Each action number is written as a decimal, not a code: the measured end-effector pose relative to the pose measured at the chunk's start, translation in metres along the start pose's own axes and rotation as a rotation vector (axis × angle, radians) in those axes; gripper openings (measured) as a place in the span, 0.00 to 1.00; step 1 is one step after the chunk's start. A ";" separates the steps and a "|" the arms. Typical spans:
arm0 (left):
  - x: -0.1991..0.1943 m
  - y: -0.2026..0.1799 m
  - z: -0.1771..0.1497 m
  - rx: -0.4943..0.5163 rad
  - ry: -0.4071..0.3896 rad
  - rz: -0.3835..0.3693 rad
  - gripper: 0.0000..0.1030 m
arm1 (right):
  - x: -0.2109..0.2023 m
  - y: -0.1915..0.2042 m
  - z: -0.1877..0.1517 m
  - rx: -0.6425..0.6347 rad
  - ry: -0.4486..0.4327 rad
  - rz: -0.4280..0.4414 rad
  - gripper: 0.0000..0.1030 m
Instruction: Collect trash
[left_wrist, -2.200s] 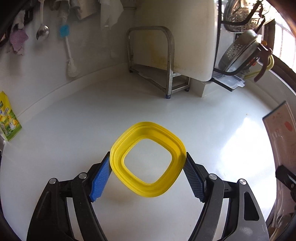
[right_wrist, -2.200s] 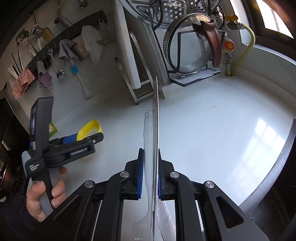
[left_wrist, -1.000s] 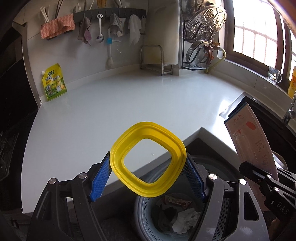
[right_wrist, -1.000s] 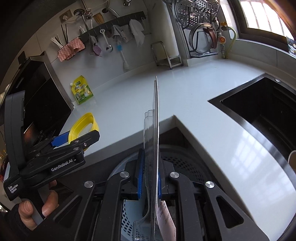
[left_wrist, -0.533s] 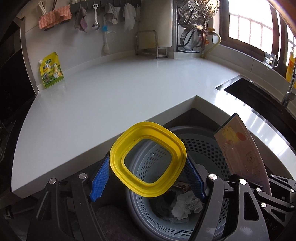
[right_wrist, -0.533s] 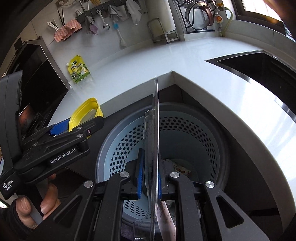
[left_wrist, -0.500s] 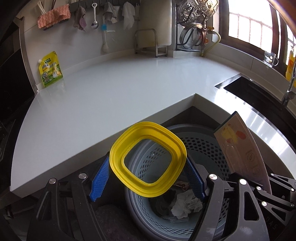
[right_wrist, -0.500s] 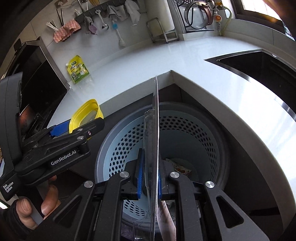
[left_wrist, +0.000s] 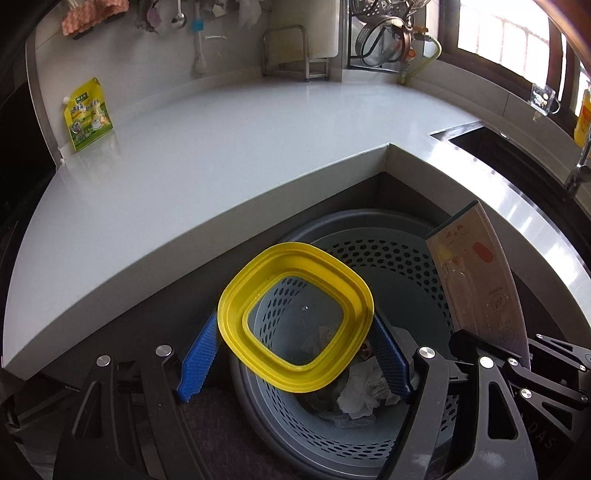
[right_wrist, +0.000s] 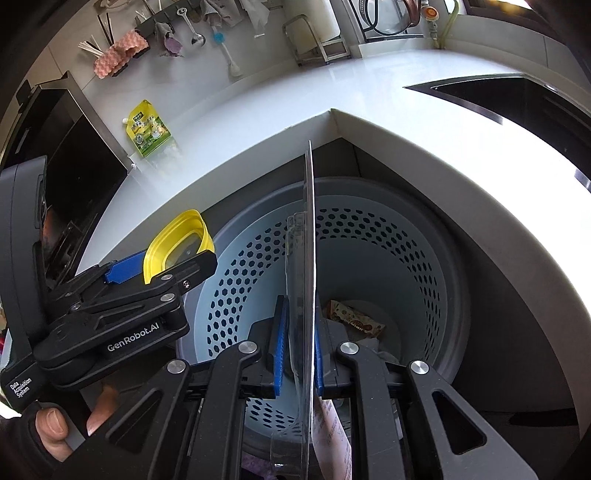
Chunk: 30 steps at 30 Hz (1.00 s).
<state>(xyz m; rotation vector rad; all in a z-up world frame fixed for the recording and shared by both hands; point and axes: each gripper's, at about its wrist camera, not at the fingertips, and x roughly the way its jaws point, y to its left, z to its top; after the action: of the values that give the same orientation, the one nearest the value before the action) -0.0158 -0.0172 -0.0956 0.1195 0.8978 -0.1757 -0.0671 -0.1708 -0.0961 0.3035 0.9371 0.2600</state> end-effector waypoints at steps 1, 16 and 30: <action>0.000 0.000 0.000 -0.001 0.002 -0.001 0.73 | 0.001 0.000 0.001 0.000 0.001 -0.001 0.12; -0.005 0.006 0.003 -0.038 -0.003 -0.008 0.87 | -0.015 -0.005 0.006 0.019 -0.059 -0.024 0.50; -0.011 0.011 0.003 -0.039 -0.017 0.006 0.90 | -0.018 -0.006 0.005 0.017 -0.069 -0.036 0.50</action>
<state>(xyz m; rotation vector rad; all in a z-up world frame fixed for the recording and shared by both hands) -0.0179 -0.0064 -0.0849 0.0840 0.8829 -0.1532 -0.0726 -0.1829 -0.0820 0.3089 0.8760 0.2080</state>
